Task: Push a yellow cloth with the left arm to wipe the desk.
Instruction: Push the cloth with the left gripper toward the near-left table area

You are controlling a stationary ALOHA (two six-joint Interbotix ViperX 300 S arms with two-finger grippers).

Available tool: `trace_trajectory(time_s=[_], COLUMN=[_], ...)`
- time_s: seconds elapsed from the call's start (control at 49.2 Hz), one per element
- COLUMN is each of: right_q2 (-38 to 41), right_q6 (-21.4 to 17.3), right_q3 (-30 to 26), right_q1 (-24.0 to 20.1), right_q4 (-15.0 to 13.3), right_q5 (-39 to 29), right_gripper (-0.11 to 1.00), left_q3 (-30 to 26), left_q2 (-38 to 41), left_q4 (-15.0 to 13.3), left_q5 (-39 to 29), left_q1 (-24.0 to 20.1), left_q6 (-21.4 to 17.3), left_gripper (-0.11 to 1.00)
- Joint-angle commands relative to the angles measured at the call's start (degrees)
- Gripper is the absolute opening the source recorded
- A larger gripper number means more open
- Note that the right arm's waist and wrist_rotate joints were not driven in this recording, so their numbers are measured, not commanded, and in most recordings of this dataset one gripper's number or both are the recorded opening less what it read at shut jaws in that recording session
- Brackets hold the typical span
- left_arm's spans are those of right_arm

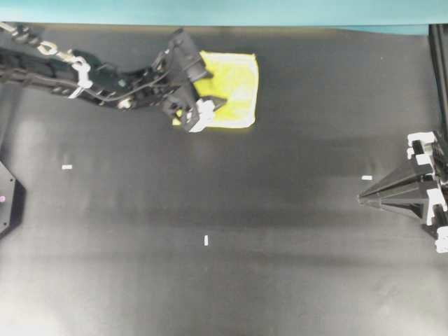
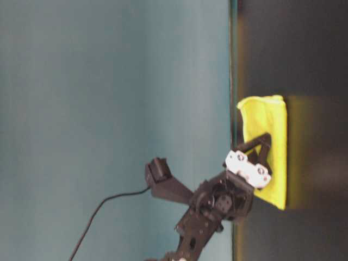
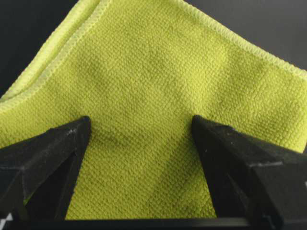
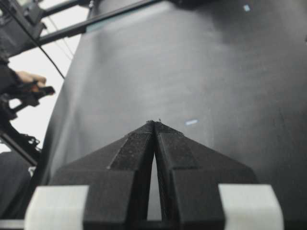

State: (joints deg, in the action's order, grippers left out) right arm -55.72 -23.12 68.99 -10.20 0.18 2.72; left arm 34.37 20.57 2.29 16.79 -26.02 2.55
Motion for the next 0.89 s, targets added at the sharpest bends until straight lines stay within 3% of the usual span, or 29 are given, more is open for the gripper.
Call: trace_trajectory(time_s=[0.0, 0.569, 0.874], right_q2=[0.3, -0.1, -0.1], right_q6=[0.0, -0.1, 0.0], right_q3=[-0.4, -0.4, -0.4], right_q1=[0.0, 0.0, 0.1], right_q4=[0.1, 1.0, 1.1], right_q5=[0.6, 0.4, 0.4], right_gripper=[0.0, 0.0, 0.0], left_q3=[3.2, 20.6, 25.7], left_q2=[-2.4, -11.3, -17.9], left_q4=[0.2, 0.2, 0.2], left_q5=[1.1, 5.0, 4.8], left_q1=[2.0, 14.9, 23.6], left_q6=[0.2, 0.1, 0.1], left_gripper=[0.83, 0.83, 0.83])
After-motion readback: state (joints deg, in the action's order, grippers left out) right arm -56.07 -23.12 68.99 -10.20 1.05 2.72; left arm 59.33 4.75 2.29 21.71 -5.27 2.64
